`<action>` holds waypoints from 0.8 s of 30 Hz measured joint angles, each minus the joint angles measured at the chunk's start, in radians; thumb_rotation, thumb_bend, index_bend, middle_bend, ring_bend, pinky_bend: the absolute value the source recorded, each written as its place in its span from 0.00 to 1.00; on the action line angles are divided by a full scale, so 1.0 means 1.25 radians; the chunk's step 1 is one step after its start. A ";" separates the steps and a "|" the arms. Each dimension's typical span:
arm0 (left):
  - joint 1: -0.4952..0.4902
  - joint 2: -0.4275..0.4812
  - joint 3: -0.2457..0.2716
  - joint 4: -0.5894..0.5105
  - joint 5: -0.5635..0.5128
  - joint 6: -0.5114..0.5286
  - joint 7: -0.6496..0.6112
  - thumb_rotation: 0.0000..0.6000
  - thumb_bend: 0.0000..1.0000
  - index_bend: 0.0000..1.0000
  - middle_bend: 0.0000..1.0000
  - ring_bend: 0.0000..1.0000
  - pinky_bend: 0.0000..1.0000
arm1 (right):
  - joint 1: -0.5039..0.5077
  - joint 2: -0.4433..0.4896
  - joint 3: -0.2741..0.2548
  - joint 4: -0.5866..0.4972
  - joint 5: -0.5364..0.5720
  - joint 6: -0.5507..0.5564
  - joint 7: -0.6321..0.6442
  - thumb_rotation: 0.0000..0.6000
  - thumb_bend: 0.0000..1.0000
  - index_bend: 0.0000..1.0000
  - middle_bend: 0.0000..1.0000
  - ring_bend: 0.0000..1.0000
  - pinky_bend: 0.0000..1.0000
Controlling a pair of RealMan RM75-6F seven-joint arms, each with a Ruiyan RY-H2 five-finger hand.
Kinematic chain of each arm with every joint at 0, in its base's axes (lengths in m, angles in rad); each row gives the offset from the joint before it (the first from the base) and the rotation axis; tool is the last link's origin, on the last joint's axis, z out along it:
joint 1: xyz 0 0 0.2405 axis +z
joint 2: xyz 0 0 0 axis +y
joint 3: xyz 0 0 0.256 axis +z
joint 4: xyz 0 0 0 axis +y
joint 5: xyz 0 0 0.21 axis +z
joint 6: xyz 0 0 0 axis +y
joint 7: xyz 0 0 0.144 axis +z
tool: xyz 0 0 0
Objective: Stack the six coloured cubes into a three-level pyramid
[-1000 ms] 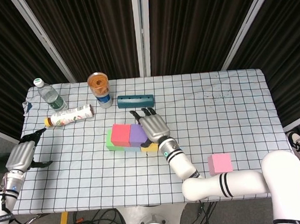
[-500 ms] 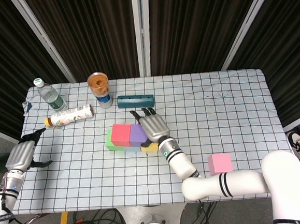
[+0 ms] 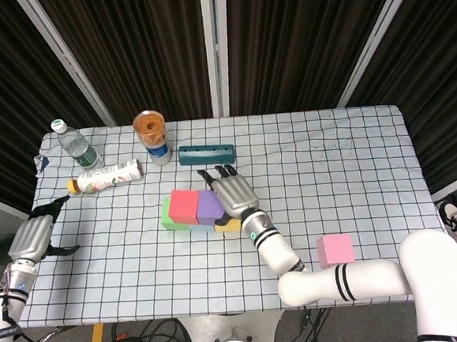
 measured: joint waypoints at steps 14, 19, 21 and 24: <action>0.000 -0.001 0.000 0.001 -0.005 -0.004 0.002 1.00 0.11 0.07 0.07 0.10 0.09 | 0.006 -0.002 -0.001 0.012 0.005 -0.008 -0.003 1.00 0.10 0.00 0.41 0.03 0.00; -0.001 -0.001 0.000 0.003 -0.004 -0.005 -0.001 1.00 0.11 0.07 0.07 0.10 0.09 | 0.007 -0.004 -0.002 0.015 0.007 -0.009 -0.002 1.00 0.10 0.00 0.39 0.02 0.00; -0.001 -0.002 0.000 0.004 -0.004 -0.005 -0.001 1.00 0.11 0.07 0.07 0.10 0.09 | 0.008 -0.004 -0.002 0.016 0.007 -0.010 -0.003 1.00 0.10 0.00 0.37 0.02 0.00; 0.000 -0.002 0.000 0.005 -0.004 -0.005 -0.002 1.00 0.11 0.07 0.07 0.10 0.09 | 0.008 -0.004 -0.004 0.016 0.007 -0.012 -0.004 1.00 0.09 0.00 0.31 0.02 0.00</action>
